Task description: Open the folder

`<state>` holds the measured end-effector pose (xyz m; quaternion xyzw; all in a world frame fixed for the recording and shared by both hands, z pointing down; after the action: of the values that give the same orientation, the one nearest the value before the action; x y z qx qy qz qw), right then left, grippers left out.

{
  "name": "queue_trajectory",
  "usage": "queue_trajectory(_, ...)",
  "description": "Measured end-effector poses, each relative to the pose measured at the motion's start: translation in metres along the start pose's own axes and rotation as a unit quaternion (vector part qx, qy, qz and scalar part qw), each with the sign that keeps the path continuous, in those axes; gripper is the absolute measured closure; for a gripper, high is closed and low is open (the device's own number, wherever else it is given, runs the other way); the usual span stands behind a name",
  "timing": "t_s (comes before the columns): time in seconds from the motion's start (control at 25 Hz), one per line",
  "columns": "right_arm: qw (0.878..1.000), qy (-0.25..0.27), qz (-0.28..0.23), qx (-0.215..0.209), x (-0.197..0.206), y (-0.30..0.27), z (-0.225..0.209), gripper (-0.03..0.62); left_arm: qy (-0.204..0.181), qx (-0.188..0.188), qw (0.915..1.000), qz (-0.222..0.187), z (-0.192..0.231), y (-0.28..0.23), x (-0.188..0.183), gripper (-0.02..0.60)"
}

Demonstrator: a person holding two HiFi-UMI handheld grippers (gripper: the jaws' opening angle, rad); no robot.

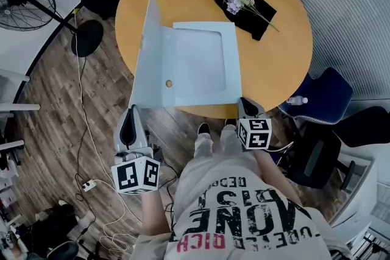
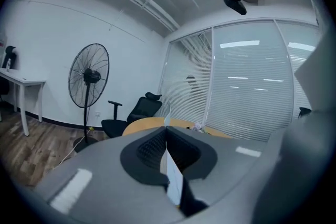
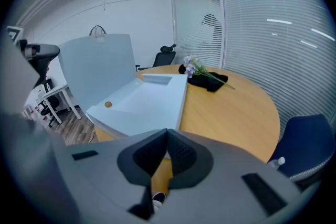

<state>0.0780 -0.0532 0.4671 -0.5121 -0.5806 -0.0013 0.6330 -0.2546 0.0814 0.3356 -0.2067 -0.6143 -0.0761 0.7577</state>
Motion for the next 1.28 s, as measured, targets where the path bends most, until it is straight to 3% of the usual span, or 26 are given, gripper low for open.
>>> queue_trajectory(0.16, 1.0, 0.003, 0.0, 0.002, 0.0, 0.001, 0.0, 0.582, -0.007, -0.043, 0.999, 0.007, 0.026, -0.004, 0.007, 0.565)
queue_trajectory(0.52, 1.0, 0.008, 0.002, -0.001, 0.0, 0.0, 0.0, 0.582, 0.025, -0.123, 0.991, 0.047, 0.074, -0.014, 0.03, 0.561)
queue_trajectory(0.96, 1.0, 0.005, -0.001, -0.01, 0.002, 0.001, -0.001, 0.582, 0.047, -0.206, 0.971, 0.113, 0.131, -0.041, 0.073, 0.548)
queue_trajectory(1.28, 1.0, 0.006, 0.0, -0.014, 0.003, 0.001, -0.003, 0.582, 0.048, -0.238, 0.9548, 0.172, 0.16, -0.065, 0.113, 0.537)
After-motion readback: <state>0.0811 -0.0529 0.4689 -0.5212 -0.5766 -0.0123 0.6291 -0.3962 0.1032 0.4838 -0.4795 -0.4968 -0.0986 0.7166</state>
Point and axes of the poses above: the fingertips, and each gripper's own axes: y backward along the fingers, z to its left, x out of its underside, the point moved 10 cm from there along y, backward along the fingers, and after that the axes turned 14 degrees about -x, right-handed, at the moved point
